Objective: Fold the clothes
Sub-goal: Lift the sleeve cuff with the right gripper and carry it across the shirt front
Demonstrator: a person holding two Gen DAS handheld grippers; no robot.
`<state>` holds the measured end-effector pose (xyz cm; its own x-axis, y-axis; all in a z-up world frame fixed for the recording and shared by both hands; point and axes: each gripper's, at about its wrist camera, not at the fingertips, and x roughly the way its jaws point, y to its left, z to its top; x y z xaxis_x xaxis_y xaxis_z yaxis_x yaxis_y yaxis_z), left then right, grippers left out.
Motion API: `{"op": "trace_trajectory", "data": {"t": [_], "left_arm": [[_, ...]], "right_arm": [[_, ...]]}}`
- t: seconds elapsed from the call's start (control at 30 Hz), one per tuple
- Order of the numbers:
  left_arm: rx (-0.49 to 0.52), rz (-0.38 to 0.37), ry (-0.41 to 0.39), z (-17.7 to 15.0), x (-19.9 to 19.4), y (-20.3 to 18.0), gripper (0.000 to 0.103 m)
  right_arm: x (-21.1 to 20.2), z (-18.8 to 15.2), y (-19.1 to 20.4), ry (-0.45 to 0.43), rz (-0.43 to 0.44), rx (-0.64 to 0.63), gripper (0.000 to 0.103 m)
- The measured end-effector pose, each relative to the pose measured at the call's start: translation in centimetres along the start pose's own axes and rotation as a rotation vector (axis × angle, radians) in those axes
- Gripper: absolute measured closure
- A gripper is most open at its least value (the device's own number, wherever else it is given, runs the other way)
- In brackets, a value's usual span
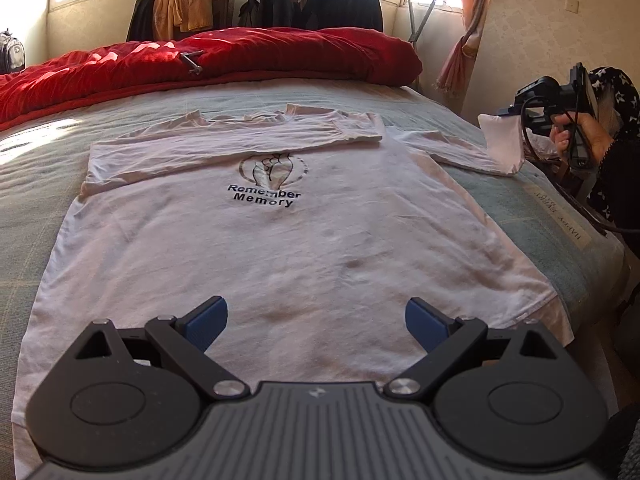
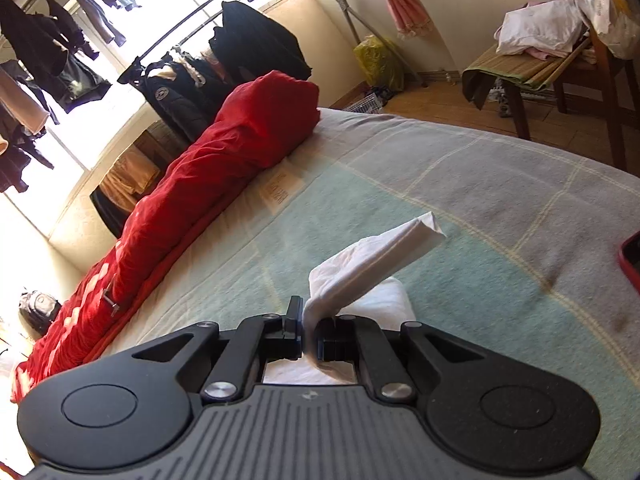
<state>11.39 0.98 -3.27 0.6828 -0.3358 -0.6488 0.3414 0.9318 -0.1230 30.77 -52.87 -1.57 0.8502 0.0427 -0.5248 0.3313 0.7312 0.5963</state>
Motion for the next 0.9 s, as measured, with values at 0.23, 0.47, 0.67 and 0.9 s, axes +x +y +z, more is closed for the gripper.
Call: {"op": "trace_trajectory", "data": {"t": [0.23,0.47,0.67,0.9], "left_arm": [[-0.018,0.039,-0.013,-0.8,-1.5,1.5,0.007],[-0.038,0.053,-0.027,-1.1,-2.8,2.8,0.007],[-0.050,0.069,-0.042,-1.3,-3.7,3.7,0.007],[-0.038,0.102,-0.014,-1.6,-3.9,4.4,0.007]], "right_arm": [[2.2,-1.9,7.4,0.057,0.057,-0.079,0.096],[4.3,-4.5,12.6,0.108,0.112,-0.139,0.096],[6.1,-6.6,16.6,0.142,0.154,-0.186,0.096],[8.1,-9.5,20.8,0.156,0.176,-0.238,0.096]]}}
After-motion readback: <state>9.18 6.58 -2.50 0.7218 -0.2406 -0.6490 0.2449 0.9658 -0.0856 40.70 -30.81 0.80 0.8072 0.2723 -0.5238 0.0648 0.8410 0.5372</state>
